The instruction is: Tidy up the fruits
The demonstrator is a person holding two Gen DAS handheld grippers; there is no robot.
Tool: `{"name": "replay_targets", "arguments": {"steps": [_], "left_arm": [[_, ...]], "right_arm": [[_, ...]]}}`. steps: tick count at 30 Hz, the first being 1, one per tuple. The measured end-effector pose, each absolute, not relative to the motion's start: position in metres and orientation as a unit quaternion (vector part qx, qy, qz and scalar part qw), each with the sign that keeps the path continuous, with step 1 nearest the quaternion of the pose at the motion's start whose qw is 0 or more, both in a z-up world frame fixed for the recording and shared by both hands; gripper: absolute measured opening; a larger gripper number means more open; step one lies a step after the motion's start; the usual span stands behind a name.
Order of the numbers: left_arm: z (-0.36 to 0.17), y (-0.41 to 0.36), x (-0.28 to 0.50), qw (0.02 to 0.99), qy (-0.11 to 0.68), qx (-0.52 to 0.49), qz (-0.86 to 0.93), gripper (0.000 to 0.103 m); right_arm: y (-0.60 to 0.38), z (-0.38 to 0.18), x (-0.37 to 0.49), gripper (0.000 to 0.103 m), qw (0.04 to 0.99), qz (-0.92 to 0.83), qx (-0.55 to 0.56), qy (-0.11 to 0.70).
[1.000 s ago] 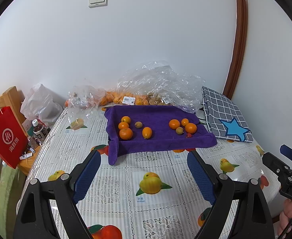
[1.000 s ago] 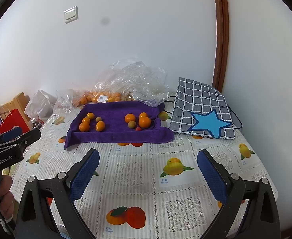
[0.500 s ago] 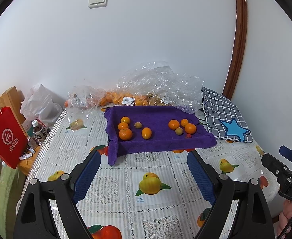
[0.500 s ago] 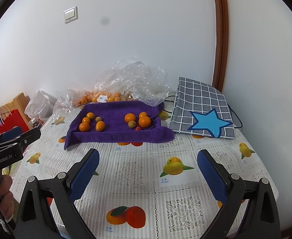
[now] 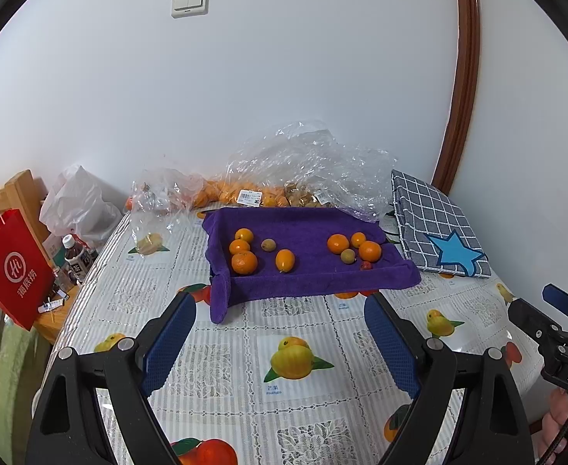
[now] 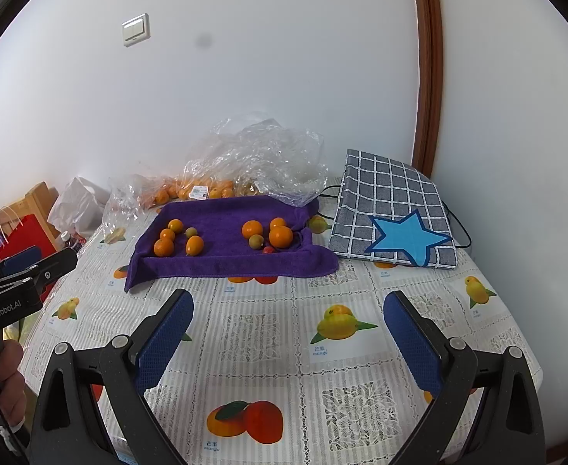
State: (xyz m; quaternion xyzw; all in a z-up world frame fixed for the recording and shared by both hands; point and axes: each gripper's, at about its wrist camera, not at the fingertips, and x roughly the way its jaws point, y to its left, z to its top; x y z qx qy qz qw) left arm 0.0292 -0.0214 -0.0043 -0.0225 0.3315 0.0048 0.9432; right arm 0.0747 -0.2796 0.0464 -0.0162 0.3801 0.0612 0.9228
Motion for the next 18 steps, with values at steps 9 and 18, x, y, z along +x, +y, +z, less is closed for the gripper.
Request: {"name": "replay_targets", "arguments": {"steps": [9, 18], "left_arm": [[-0.0026, -0.0219, 0.0301, 0.944, 0.330, -0.022, 0.005, 0.089], [-0.0011, -0.0217, 0.0305, 0.944, 0.329, -0.023, 0.004, 0.089]], "right_arm": [[-0.2779, 0.0456, 0.0749, 0.098, 0.922, 0.061, -0.016, 0.381], [-0.2786, 0.0452, 0.0753, 0.098, 0.923, 0.061, -0.015, 0.381]]}}
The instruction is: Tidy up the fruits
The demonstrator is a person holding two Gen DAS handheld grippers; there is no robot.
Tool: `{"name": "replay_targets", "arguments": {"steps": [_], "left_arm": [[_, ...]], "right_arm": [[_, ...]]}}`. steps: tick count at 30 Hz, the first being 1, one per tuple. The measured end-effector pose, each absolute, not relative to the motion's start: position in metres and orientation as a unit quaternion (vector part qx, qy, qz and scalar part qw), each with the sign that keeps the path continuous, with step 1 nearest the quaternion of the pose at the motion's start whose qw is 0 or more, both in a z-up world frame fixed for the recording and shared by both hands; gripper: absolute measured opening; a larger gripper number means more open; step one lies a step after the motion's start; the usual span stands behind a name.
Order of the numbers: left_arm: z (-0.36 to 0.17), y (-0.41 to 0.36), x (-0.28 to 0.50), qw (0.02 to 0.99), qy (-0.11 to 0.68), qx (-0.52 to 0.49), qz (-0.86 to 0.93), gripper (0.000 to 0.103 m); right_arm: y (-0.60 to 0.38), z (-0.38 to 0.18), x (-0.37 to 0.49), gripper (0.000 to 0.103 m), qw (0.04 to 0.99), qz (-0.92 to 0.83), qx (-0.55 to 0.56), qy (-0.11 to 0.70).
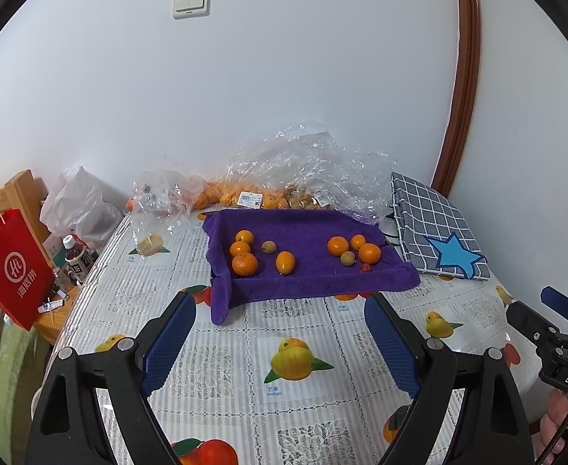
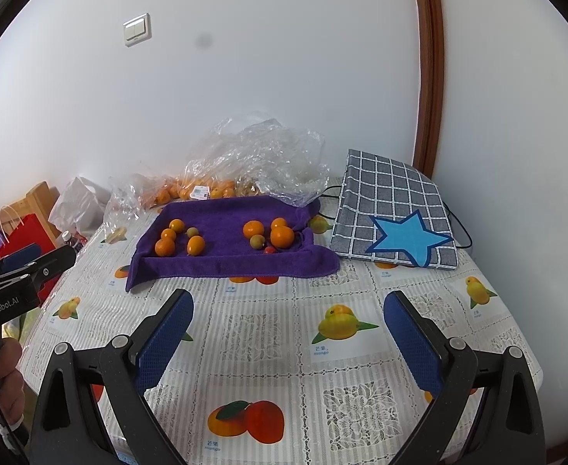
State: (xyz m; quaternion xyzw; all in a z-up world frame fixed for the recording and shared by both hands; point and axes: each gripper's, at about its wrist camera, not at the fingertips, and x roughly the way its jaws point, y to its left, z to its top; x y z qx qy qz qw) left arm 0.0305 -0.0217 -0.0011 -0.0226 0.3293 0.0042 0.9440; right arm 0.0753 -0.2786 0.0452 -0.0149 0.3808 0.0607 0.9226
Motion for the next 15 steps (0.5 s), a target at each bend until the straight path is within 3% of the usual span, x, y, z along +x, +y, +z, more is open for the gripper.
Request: {"name": "replay_targets", "arguments": {"steps": [15], "left_arm": [[-0.0010, -0.0206, 0.0294, 0.945, 0.328, -0.019, 0.008, 0.089]], "right_arm": [[-0.2737, 0.0451, 0.0758, 0.098, 0.922, 0.060, -0.012, 0.381]]}}
